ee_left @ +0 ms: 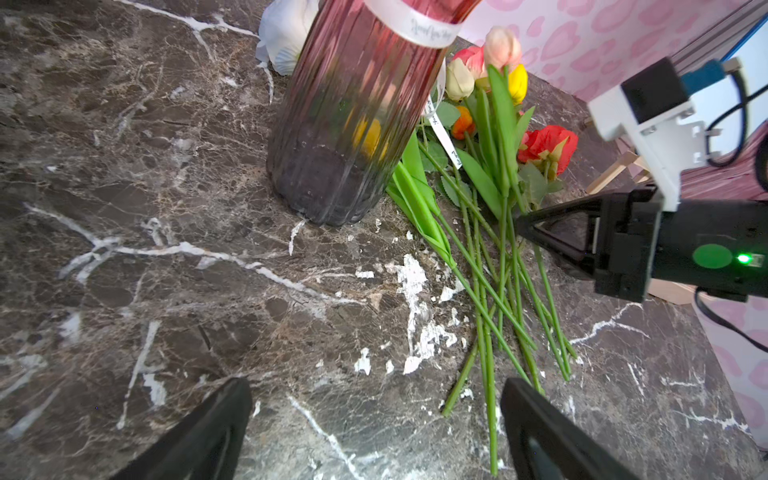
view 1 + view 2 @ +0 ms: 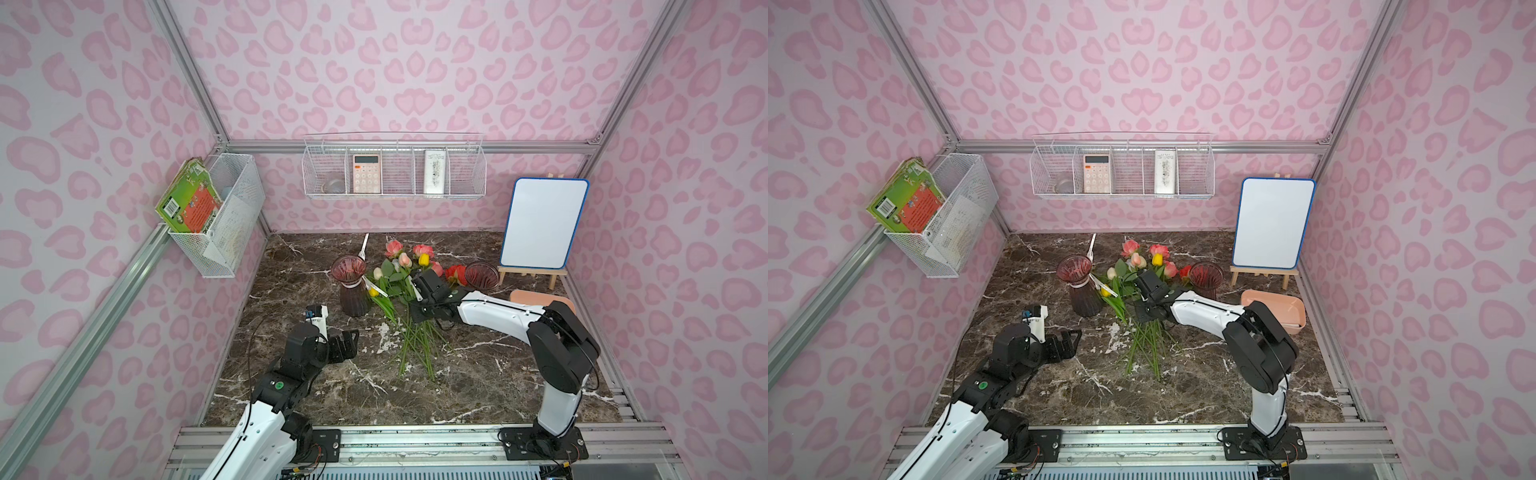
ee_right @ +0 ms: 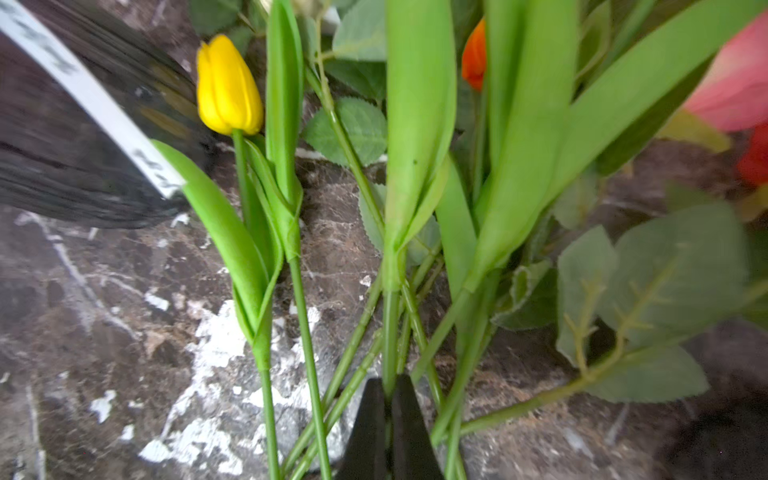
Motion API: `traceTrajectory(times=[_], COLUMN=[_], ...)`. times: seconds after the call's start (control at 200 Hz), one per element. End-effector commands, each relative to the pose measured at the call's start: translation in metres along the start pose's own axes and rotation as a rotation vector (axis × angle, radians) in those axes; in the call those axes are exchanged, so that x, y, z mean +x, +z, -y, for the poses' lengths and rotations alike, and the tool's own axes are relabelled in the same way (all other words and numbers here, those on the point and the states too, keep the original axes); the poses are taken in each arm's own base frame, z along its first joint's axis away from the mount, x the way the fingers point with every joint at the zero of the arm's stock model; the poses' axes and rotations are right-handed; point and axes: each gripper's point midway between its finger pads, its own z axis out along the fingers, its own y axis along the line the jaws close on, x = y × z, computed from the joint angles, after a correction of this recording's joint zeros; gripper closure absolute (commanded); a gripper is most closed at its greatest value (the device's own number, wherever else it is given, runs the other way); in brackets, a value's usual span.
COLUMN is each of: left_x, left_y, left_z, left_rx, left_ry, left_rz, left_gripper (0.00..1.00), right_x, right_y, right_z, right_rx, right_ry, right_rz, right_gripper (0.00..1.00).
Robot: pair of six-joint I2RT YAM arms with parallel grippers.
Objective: Arrange the flowers in different vases according to their variety
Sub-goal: Pick up the flower at the center of the board, then insert the flower into the vase.
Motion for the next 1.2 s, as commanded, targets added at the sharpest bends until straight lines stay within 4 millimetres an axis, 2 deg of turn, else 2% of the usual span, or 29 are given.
traceTrajectory(times=[0.0, 0.205, 0.43, 0.59, 0.73, 0.81, 0.915, 0.99, 1.12, 1.195], left_x=[-0.001, -0.002, -0.001, -0.001, 0.0, -0.001, -0.001, -0.001, 0.0, -0.001], left_y=[-0.002, -0.003, -0.003, -0.002, -0.002, -0.002, -0.002, -0.002, -0.002, -0.002], left_z=[-0.001, -0.001, 0.0, 0.001, 0.002, 0.002, 0.003, 0.002, 0.002, 0.002], left_rx=[-0.001, 0.001, 0.006, 0.012, 0.018, 0.018, 0.02, 0.02, 0.021, 0.022], left_ry=[0.015, 0.015, 0.016, 0.016, 0.016, 0.016, 0.017, 0.016, 0.018, 0.018], left_rz=[0.014, 0.021, 0.02, 0.019, 0.016, 0.016, 0.019, 0.017, 0.016, 0.019], left_gripper=[0.02, 0.02, 0.02, 0.02, 0.02, 0.02, 0.02, 0.02, 0.02, 0.02], right_x=[-0.027, -0.055, -0.086, -0.105, -0.117, -0.121, -0.127, -0.131, -0.138, -0.141], right_y=[-0.023, -0.083, -0.177, -0.241, -0.285, -0.308, -0.328, -0.335, -0.332, -0.322], right_z=[-0.007, -0.015, -0.006, 0.031, 0.076, 0.095, 0.119, 0.133, 0.145, 0.145], right_rx=[-0.044, -0.155, -0.222, -0.13, 0.009, 0.066, 0.144, 0.186, 0.223, 0.228], right_ry=[0.01, 0.02, 0.012, 0.017, 0.034, 0.022, 0.035, 0.036, 0.01, -0.019], right_rz=[0.137, 0.364, 0.692, 0.875, 0.999, 1.064, 1.119, 1.147, 1.162, 1.157], right_gripper=[1.0, 1.0, 1.0, 1.0, 1.0, 1.0, 1.0, 1.0, 1.0, 1.0])
